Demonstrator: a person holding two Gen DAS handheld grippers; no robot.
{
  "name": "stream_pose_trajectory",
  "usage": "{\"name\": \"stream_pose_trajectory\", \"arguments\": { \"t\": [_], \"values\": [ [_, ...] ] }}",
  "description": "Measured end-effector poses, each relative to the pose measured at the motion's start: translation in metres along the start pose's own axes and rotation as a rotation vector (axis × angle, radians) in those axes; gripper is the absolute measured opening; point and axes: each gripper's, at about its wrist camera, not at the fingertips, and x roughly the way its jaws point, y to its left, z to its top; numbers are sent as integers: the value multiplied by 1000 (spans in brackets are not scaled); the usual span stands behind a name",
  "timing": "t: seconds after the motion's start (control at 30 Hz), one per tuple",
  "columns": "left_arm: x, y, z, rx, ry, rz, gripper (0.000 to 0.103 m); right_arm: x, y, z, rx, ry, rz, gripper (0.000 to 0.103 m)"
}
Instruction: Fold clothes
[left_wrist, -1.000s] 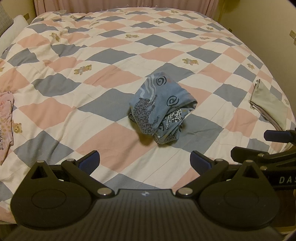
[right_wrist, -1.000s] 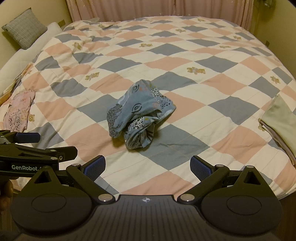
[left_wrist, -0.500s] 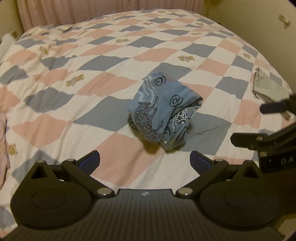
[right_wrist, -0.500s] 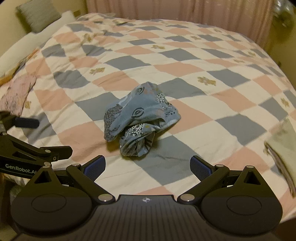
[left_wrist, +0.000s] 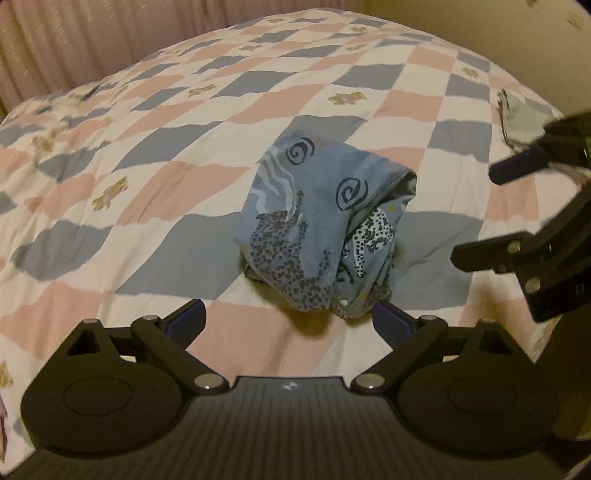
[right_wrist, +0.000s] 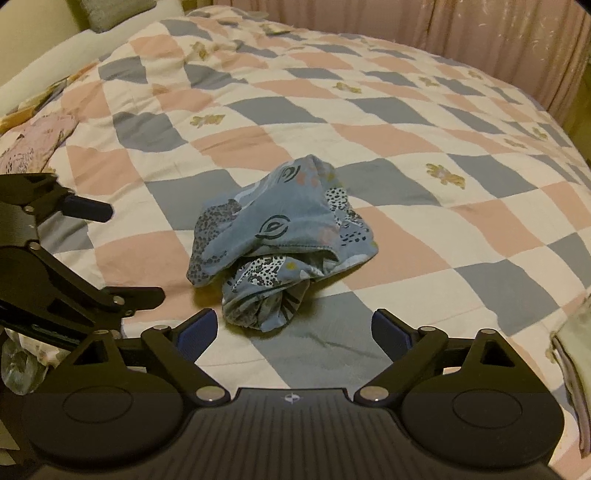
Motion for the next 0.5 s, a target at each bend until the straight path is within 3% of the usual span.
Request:
{"name": "stream_pose_trajectory", "arguments": {
  "t": [0.27,0.37,0.4,0.5],
  "values": [
    [49,-16,-4,120,-17,23,71,35,-8,0,0,-2,18,84],
    [62,-15,-2,132,-12,27,50,49,-14,2,21,-5,26,84],
    [66,-14,0,132,-9,26,36,53,-16,3,27,-5,31,84],
    [67,-1,10,105,-15,30,8,64,-21,6,32,-3,44,83]
  ]
}}
